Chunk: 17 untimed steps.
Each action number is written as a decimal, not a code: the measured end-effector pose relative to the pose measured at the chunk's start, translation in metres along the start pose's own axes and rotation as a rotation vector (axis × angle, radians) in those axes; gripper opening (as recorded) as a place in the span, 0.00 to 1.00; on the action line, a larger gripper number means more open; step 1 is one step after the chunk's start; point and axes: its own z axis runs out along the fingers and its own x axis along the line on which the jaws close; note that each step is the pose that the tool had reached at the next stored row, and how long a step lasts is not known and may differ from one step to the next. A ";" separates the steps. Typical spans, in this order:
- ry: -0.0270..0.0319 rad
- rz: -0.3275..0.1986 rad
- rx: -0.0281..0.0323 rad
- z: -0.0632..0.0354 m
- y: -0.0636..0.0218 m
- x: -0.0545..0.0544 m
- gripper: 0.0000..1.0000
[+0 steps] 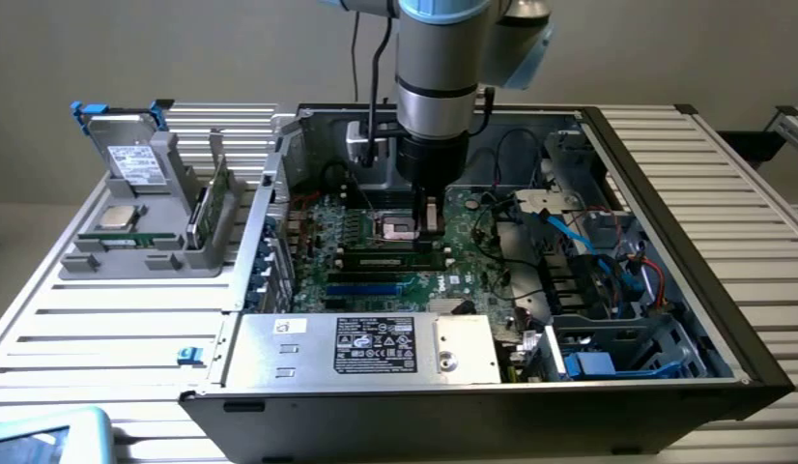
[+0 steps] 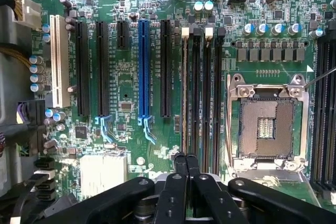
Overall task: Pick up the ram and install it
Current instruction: 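Press down the ram until it locks into place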
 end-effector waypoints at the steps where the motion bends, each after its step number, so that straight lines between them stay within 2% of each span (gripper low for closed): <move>1: -0.0009 0.000 0.0005 0.0004 0.0000 0.000 0.11; 3: -0.0017 0.000 0.0030 0.0009 0.0000 0.000 0.11; 7: -0.0076 0.001 0.0084 0.0018 -0.0001 0.000 0.11; 17: -0.0121 0.001 0.0114 0.0042 -0.0004 -0.001 0.11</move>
